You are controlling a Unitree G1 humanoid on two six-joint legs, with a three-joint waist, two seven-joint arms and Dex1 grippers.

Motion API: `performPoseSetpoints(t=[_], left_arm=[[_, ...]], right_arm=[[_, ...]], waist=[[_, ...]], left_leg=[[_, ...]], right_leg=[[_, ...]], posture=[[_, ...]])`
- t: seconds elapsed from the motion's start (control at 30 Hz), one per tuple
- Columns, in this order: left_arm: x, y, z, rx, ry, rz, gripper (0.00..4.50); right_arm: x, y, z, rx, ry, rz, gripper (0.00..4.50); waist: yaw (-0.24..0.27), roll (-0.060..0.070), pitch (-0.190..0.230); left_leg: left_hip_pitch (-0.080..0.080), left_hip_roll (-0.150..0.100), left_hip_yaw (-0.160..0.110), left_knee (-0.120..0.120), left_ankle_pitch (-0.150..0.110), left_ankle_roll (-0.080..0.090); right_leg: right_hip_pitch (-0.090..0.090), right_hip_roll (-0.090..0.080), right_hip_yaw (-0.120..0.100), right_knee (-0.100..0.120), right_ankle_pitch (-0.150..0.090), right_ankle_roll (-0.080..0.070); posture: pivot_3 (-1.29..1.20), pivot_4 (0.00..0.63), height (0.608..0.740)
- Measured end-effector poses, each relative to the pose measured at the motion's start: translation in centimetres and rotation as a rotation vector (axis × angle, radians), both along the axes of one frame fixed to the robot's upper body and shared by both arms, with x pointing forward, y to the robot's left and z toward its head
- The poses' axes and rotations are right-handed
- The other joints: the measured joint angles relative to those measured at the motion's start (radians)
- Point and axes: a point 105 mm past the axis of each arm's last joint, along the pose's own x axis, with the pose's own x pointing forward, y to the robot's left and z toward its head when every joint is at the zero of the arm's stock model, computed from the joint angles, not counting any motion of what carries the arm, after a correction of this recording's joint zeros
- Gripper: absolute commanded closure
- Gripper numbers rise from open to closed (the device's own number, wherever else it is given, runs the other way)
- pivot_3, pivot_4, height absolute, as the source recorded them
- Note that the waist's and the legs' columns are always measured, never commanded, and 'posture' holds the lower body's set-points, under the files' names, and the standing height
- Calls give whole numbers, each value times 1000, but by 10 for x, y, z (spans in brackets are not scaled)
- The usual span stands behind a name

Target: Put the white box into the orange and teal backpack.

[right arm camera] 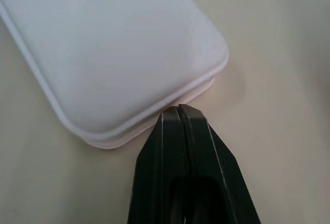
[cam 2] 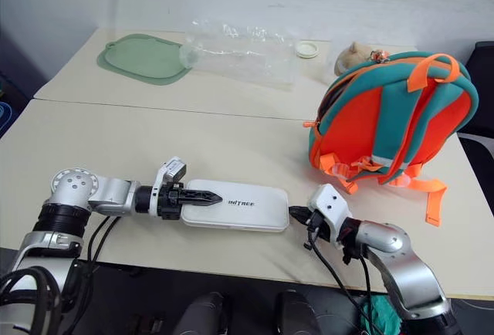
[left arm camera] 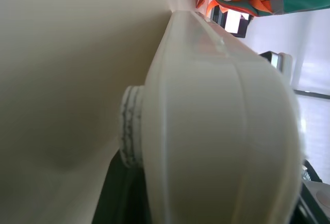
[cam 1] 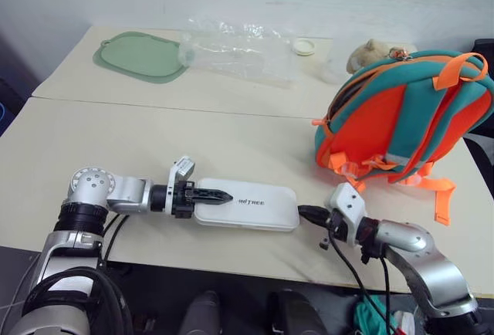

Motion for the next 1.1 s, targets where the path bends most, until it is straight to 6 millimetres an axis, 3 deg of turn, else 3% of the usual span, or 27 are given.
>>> performPoseSetpoints(t=[0.1,0.27,0.47,0.57,0.67,0.83,1.0,1.1], left_arm=[[1,5,10,-23,-231,68,3283],[-2,38,38,28,-807,62,3283],[-3,56,52,-41,-1042,27,3283],[2,68,62,-20,-1125,34,3283],[2,73,67,-16,-1140,31,3283],[-2,78,63,0,-1124,31,3283],[-4,80,60,12,-1107,63,3283],[-5,81,63,20,-1116,70,3283]], right_arm=[[-19,-32,17,111,-18,-89,3937],[-54,-94,33,157,-21,-301,2237],[-63,-148,73,112,-221,-377,144],[-48,-163,91,120,-283,-375,27],[-29,-162,105,125,-310,-311,27],[10,-140,120,193,-333,-166,27],[31,-117,120,207,-301,-49,27],[33,-107,122,225,-278,10,27]], waist=[[0,0,0],[0,2,0],[-2,3,1],[-6,3,1],[-9,4,1],[-15,4,2],[-14,4,2],[-11,4,2]], left_leg=[[-2,1,0,-2,0,-1],[3,2,4,-6,0,-2],[2,2,5,-7,-5,6],[2,2,5,-7,-5,7],[1,2,5,-7,-5,7],[0,3,4,-4,-5,8],[-2,3,4,-2,-5,8],[-2,3,3,-2,-5,8]], right_leg=[[-2,1,0,-2,0,0],[2,2,1,-6,-1,-3],[1,1,2,-7,0,-3],[0,1,3,-7,1,-3],[-1,1,2,-6,1,-3],[-1,1,1,-4,1,-2],[-2,1,1,-4,1,-2],[-2,1,0,-5,1,-2]], posture=[[0,150,740],[0,150,740],[0,150,740],[0,150,740],[0,150,740],[0,150,740],[0,150,740],[0,150,740]])
